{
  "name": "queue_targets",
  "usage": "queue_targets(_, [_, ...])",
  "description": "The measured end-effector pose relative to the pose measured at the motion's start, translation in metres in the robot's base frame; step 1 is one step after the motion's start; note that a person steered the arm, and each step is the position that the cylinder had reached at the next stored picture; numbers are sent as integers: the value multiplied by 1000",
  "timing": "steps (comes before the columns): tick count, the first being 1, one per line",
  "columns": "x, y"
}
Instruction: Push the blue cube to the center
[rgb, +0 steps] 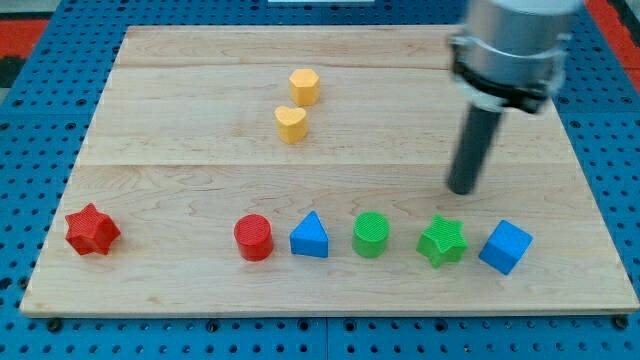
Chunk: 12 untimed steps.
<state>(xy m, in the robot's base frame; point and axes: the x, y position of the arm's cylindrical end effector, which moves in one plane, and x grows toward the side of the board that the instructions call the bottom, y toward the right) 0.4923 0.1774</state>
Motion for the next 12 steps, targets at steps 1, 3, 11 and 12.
queue_targets(1, [57, 28])
queue_targets(3, [94, 24])
queue_targets(11, [43, -24])
queue_targets(12, [4, -68])
